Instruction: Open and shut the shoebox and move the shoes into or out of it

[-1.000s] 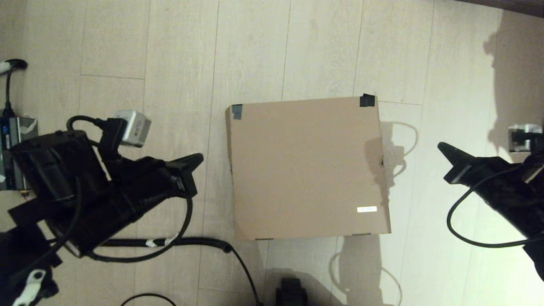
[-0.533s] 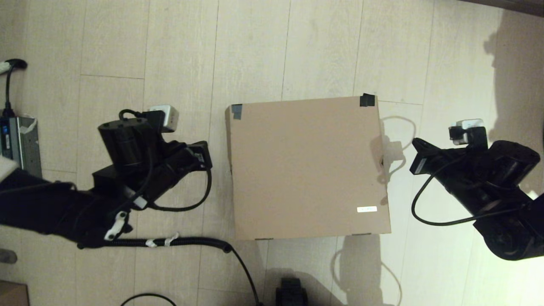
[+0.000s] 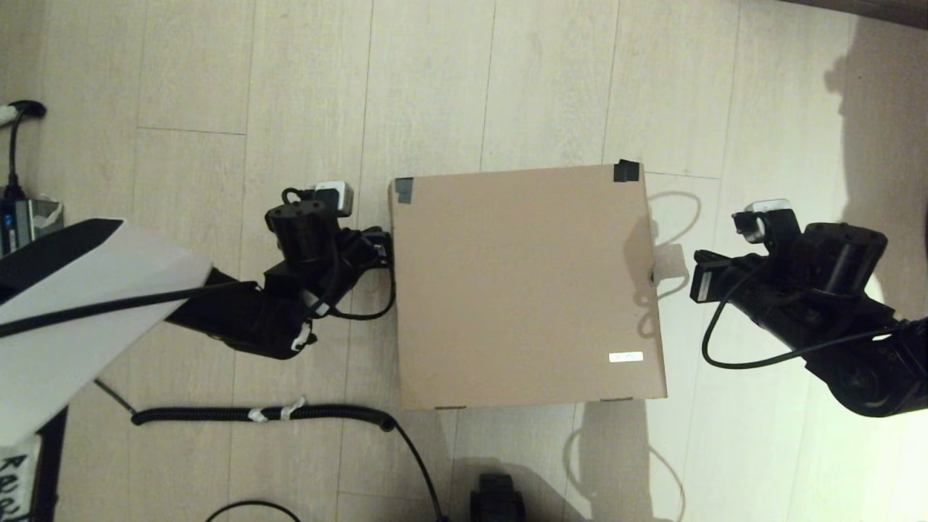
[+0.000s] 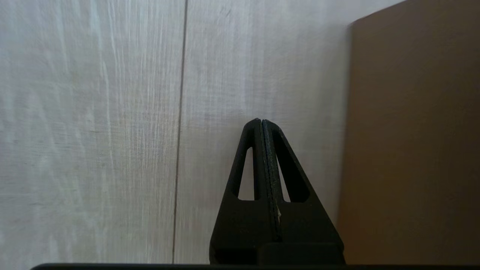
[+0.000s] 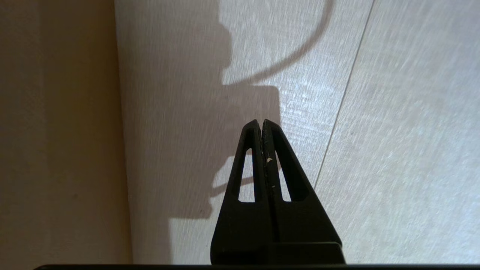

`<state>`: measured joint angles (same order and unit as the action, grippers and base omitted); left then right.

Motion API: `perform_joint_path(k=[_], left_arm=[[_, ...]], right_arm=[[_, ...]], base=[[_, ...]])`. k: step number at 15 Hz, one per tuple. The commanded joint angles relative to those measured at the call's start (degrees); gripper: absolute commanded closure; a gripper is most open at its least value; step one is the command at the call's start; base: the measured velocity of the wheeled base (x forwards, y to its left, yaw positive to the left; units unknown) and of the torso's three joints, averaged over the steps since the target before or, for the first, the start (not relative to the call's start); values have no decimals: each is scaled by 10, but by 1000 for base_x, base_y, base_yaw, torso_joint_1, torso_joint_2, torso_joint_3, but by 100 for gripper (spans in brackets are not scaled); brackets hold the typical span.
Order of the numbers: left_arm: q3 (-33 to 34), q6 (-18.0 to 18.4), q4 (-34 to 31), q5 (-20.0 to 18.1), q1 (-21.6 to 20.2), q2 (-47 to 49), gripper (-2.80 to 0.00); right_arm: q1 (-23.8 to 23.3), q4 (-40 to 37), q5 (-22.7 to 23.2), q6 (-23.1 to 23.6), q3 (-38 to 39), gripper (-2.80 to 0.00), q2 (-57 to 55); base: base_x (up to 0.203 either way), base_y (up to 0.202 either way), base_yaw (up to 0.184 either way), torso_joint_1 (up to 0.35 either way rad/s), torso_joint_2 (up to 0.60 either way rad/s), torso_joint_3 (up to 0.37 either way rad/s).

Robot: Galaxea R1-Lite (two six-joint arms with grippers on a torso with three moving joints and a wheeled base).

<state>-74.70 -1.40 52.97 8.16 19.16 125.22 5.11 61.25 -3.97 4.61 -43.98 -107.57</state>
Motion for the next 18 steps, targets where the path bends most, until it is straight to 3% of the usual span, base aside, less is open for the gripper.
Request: perform_joint_path(k=[1, 6, 10, 15, 18], left_arm=[[-38, -1, -1, 0, 12, 34, 0], [-124, -6, 0, -1, 43, 80, 0], [-115, -18, 7, 3, 45, 77, 0], [75, -18, 74, 4, 1, -21, 0], [204, -18, 108, 1, -39, -134, 0]], right_arm=[[6, 4, -2, 0, 13, 0, 12], [7, 4, 1, 1, 80, 0, 47], [5, 9, -2, 0, 100, 0, 60], [-8, 6, -3, 0, 139, 0, 162], [4, 7, -44, 0, 198, 0, 251]], base=[[0, 0, 0, 0, 0, 0], [0, 0, 0, 0, 0, 0], [0, 0, 0, 0, 0, 0], [0, 0, 0, 0, 0, 0], [0, 0, 0, 0, 0, 0]])
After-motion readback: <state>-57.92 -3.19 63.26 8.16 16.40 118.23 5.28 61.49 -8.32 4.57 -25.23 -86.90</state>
